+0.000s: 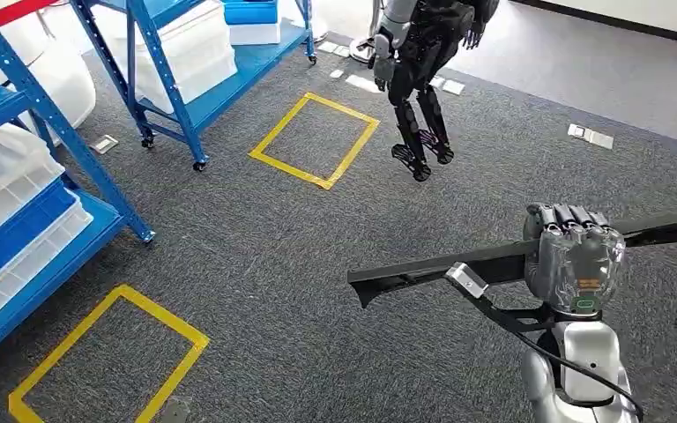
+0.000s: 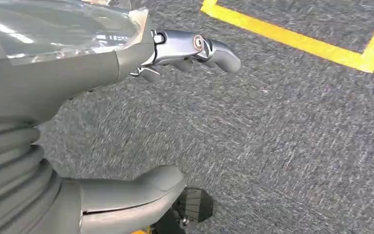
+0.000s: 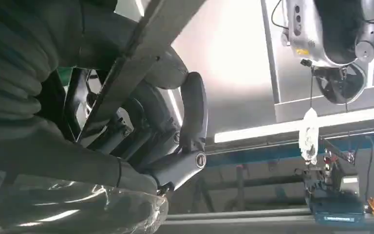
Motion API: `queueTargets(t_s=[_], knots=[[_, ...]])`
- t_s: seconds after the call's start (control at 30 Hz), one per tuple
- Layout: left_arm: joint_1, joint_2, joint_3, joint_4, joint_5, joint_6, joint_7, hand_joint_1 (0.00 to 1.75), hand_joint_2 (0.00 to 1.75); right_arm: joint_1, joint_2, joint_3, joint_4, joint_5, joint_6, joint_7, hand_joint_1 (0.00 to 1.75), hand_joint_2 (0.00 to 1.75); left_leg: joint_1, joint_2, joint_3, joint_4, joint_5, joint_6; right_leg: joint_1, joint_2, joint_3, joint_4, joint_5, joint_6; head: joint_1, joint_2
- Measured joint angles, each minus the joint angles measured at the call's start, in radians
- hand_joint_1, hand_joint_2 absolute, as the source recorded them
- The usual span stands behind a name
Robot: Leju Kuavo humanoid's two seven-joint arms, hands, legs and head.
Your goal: Take the parts from the cabinet and place them on the table.
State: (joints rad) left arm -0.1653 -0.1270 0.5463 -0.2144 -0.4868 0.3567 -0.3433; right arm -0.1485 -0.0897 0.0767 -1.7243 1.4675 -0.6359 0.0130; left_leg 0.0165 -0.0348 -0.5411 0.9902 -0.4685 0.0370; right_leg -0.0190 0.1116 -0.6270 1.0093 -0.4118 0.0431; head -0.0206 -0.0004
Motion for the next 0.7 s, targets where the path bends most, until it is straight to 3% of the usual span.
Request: queueTargets(t_s=[0.03,0.07,0.13,0.17,0.2,0.27,0.3,0.33,0.37,0.47,0.5,0.53,0.57,0.6,0.63,0.67,0.7], knots=[[0.000,0.000,0.000,0.000,0.000,0.001,0.000,0.00,1.75,-0.006,-0.003,-0.004,0.000,-0.002,0.000,0.000,1.62,1.75,-0.003,0.009,0.001,-0.005,0.002,0.009,0.006,-0.061,-0.023,0.040,-0.025,-0.004,0.003,0.000],[0.002,-0.001,0.000,0.000,0.000,0.005,0.000,0.00,1.75,-0.013,-0.004,-0.005,0.000,-0.004,0.002,-0.003,1.62,1.75,-0.006,0.026,0.000,-0.005,0.003,0.010,0.005,-0.087,-0.063,0.118,-0.063,-0.008,0.010,0.000],[0.010,-0.003,0.002,0.000,0.006,0.010,-0.006,0.00,1.75,-0.020,-0.004,-0.005,0.003,-0.009,0.006,-0.009,1.62,1.75,-0.009,0.059,-0.002,-0.004,0.002,0.010,0.005,-0.097,-0.136,0.273,-0.117,-0.007,0.010,0.000],[0.011,-0.003,0.002,0.000,0.007,0.009,-0.008,0.00,1.75,-0.020,-0.005,-0.005,0.006,-0.012,0.006,-0.010,1.62,1.75,-0.009,0.073,-0.003,-0.003,0.002,0.010,0.003,-0.098,-0.150,0.307,-0.123,0.000,0.010,0.000],[0.012,-0.004,0.002,0.000,0.008,0.008,-0.008,0.00,1.75,-0.021,-0.006,-0.005,0.009,-0.013,0.006,-0.011,1.62,1.75,-0.009,0.087,-0.003,-0.003,0.001,0.009,0.000,-0.101,-0.139,0.289,-0.110,0.009,0.010,0.000],[0.011,-0.007,0.003,0.000,0.008,0.003,-0.011,0.00,1.75,-0.025,-0.007,-0.005,0.012,-0.015,0.006,-0.013,1.62,1.75,-0.008,0.110,0.000,-0.003,-0.002,0.004,-0.006,-0.123,-0.042,0.123,-0.052,0.031,0.011,0.000],[0.011,-0.008,0.003,0.000,0.008,0.002,-0.011,0.00,1.75,-0.026,-0.008,-0.005,0.012,-0.016,0.005,-0.013,1.62,1.75,-0.008,0.119,0.004,-0.002,-0.005,0.000,-0.010,-0.161,0.013,0.027,-0.026,0.037,0.012,0.000],[0.011,-0.007,0.003,0.000,0.008,0.002,-0.011,0.00,1.75,-0.029,-0.008,-0.005,0.012,-0.016,0.005,-0.013,1.62,1.75,-0.017,0.126,0.004,-0.001,-0.010,-0.008,-0.001,-0.192,0.035,-0.010,-0.028,0.027,0.013,0.000],[0.011,-0.007,0.003,0.000,0.008,0.001,-0.011,0.00,1.75,-0.029,-0.008,-0.005,0.012,-0.016,0.005,-0.014,1.62,1.75,-0.018,0.134,0.004,0.000,-0.011,-0.014,0.008,-0.176,0.037,-0.015,-0.021,0.014,0.012,0.000],[0.010,-0.009,0.005,0.000,0.008,0.001,-0.012,0.00,1.75,-0.031,-0.011,-0.007,0.013,-0.016,0.005,-0.014,1.62,1.75,-0.014,0.163,0.012,-0.002,-0.016,-0.027,0.007,-0.141,0.028,-0.015,-0.018,-0.009,0.013,0.000],[0.008,-0.009,0.006,0.000,0.008,0.002,-0.011,0.00,1.75,-0.030,-0.011,-0.007,0.012,-0.016,0.005,-0.014,1.62,1.75,-0.005,0.141,0.008,0.006,-0.027,-0.037,-0.008,-0.130,0.032,-0.018,-0.014,-0.017,0.010,0.000],[0.008,-0.009,0.006,0.000,0.008,0.004,-0.012,0.00,1.75,-0.032,-0.011,-0.007,0.012,-0.016,0.004,-0.014,1.62,1.75,-0.004,0.086,-0.004,0.039,-0.055,-0.039,-0.007,-0.120,0.031,-0.017,-0.014,-0.025,0.006,0.000],[0.010,-0.009,0.006,0.000,0.008,0.006,-0.012,0.00,1.75,-0.032,-0.011,-0.007,0.012,-0.016,0.004,-0.014,1.62,1.75,-0.003,0.054,-0.033,0.105,-0.098,-0.040,-0.004,-0.113,0.031,-0.017,-0.013,-0.035,0.006,0.000],[0.014,-0.009,0.007,0.000,0.007,0.006,-0.012,0.00,1.75,-0.032,-0.009,-0.007,0.012,-0.016,0.004,-0.014,1.62,1.75,-0.003,0.039,-0.077,0.200,-0.146,-0.041,-0.002,-0.102,0.030,-0.017,-0.011,-0.039,0.004,0.000],[0.017,-0.009,0.007,0.000,0.006,0.006,-0.011,0.00,1.75,-0.029,-0.006,-0.007,0.012,-0.014,0.004,-0.014,1.62,1.75,-0.003,0.034,-0.115,0.275,-0.175,-0.042,0.001,-0.089,0.029,-0.017,-0.012,-0.040,0.004,0.000],[0.020,-0.009,0.007,0.000,0.005,0.008,-0.011,0.00,1.75,-0.024,-0.003,-0.007,0.012,-0.011,0.004,-0.014,1.62,1.75,-0.003,0.033,-0.140,0.319,-0.182,-0.042,0.003,-0.075,0.029,-0.017,-0.012,-0.040,0.004,0.000],[0.022,-0.009,0.007,0.000,0.003,0.010,-0.011,0.00,1.75,-0.018,-0.002,-0.007,0.011,-0.009,0.004,-0.014,1.62,1.75,-0.003,0.032,-0.142,0.314,-0.165,-0.039,0.004,-0.060,0.029,-0.016,-0.011,-0.040,0.004,0.000]])
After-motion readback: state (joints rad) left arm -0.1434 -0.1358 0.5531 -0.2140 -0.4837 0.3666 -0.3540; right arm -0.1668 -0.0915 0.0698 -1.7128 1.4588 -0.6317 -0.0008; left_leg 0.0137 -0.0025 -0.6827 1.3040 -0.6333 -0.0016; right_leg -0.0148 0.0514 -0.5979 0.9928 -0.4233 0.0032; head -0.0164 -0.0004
